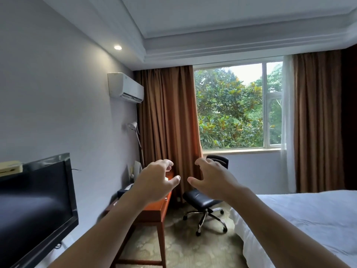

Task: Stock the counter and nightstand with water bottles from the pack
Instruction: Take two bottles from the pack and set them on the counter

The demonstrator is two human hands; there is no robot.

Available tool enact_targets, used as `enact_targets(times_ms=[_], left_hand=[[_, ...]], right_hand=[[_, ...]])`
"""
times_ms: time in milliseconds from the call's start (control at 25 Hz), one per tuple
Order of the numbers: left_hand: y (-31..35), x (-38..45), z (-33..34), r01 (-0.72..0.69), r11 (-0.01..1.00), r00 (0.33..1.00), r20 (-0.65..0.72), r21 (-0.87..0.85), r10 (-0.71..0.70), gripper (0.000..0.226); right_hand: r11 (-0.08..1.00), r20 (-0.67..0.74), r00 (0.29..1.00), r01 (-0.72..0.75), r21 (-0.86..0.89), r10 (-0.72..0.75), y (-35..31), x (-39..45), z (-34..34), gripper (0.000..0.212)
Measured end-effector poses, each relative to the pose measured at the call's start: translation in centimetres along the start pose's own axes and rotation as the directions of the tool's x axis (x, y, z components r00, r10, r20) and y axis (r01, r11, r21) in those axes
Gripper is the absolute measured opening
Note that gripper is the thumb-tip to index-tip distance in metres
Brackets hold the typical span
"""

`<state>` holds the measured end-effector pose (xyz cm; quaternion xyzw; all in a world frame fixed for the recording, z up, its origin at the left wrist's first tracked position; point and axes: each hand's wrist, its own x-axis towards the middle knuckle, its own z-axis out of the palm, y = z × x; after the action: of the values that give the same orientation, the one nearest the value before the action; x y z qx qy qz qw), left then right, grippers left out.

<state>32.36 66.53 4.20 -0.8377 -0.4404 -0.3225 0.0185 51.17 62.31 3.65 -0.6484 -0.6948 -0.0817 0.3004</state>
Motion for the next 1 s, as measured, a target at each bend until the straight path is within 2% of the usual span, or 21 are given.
enact_targets(times_ms=[280, 560, 720, 840, 1000], left_hand=[[-6.6, 12.2, 8.7, -0.001, 1.0, 1.0, 0.006, -0.012, 0.001, 0.057], [-17.1, 27.7, 16.1, 0.009, 1.0, 0.999, -0.041, -0.013, -0.009, 0.058], [-22.6, 35.9, 19.2, 0.027, 0.999, 0.998, -0.062, -0.02, -0.028, 0.054], [-26.1, 39.5, 21.2, 0.07, 0.997, 0.995, -0.07, -0.041, -0.073, 0.056], [-31.3, 42.1, 23.0, 0.162, 0.986, 0.984, -0.08, 0.036, -0.159, 0.055]], right_hand=[[1.0, 0.0, 1.0, 0.002, 0.004, -0.002, 6.8, 12.3, 7.8, 0.06], [0.999, 0.021, 1.0, 0.011, -0.053, -0.01, 11.9, 28.8, 15.6, 0.06], [0.999, -0.016, 1.0, 0.024, -0.046, -0.025, 13.8, 37.9, 19.4, 0.059], [0.999, 0.022, 0.999, 0.04, -0.025, -0.039, 14.8, 43.1, 22.9, 0.058], [0.996, 0.055, 0.995, 0.081, 0.048, -0.083, 14.9, 49.2, 28.7, 0.059]])
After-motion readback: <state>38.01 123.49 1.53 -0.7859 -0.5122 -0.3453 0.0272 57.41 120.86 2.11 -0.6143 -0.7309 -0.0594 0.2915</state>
